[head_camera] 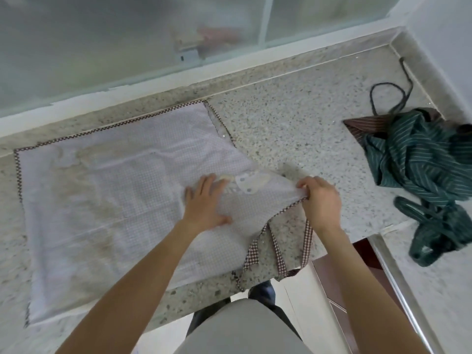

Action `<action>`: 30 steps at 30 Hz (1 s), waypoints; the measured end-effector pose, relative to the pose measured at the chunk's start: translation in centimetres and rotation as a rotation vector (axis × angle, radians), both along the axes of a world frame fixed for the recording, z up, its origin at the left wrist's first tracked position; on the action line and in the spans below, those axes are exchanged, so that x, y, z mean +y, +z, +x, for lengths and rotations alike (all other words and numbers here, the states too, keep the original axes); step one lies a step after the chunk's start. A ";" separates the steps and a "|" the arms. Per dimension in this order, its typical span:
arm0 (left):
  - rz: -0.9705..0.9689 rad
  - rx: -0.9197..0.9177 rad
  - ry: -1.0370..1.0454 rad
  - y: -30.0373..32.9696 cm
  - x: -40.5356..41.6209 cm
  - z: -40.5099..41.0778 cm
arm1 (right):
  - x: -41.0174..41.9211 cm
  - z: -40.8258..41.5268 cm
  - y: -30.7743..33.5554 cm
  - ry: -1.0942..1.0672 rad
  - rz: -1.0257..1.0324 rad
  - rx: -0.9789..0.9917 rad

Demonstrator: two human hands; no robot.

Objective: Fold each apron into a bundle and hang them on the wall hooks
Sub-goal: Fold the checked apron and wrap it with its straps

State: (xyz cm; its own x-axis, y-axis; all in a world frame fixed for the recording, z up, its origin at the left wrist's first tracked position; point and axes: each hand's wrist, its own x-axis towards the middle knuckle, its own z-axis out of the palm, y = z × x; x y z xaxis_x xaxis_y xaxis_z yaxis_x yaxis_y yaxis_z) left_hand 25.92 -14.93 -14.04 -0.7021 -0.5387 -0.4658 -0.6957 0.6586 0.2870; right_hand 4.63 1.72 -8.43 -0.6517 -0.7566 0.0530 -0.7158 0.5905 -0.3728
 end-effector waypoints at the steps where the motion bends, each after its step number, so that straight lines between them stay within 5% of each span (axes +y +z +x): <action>1: -0.001 0.004 0.010 0.1 -0.2 0.2 | -0.1 -0.7 1.0 0.090 -0.141 0.154; 5: 0.030 0.002 0.066 0.3 -1.0 1.1 | -0.2 -0.9 2.4 0.447 -0.384 0.434; 8: 0.055 -0.026 0.089 0.9 -1.5 1.7 | 2.0 0.9 -0.9 0.642 -0.247 0.255; 11: 0.041 0.093 0.151 1.6 -1.2 1.2 | 4.4 3.0 -4.3 0.701 -0.002 -0.122; 14: -0.023 0.386 0.058 1.9 -0.4 -1.0 | 5.0 4.9 -4.1 0.679 0.121 -0.382; 17: 0.014 0.393 -0.188 1.7 0.7 -4.3 | 3.7 4.6 -2.1 0.486 -0.005 -0.469; 21: 0.014 0.195 -0.378 0.4 1.5 -6.1 | 1.0 2.0 -2.0 0.091 -0.209 -0.332; 27: -0.033 0.243 -0.387 -0.7 1.8 -3.8 | -3.4 1.0 -4.7 0.073 0.296 -0.135; 30: -0.020 0.307 -0.337 -0.9 1.7 -3.1 | -4.8 2.0 -5.0 0.048 0.259 -0.115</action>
State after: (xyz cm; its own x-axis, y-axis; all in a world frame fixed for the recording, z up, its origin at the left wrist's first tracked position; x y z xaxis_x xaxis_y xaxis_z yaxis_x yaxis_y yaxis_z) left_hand 22.85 -13.20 -14.90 -0.9437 -0.2632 -0.2006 -0.3263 0.8410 0.4317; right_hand 6.65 -3.05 -13.48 -0.6053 -0.7656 -0.2178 -0.7072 0.6428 -0.2942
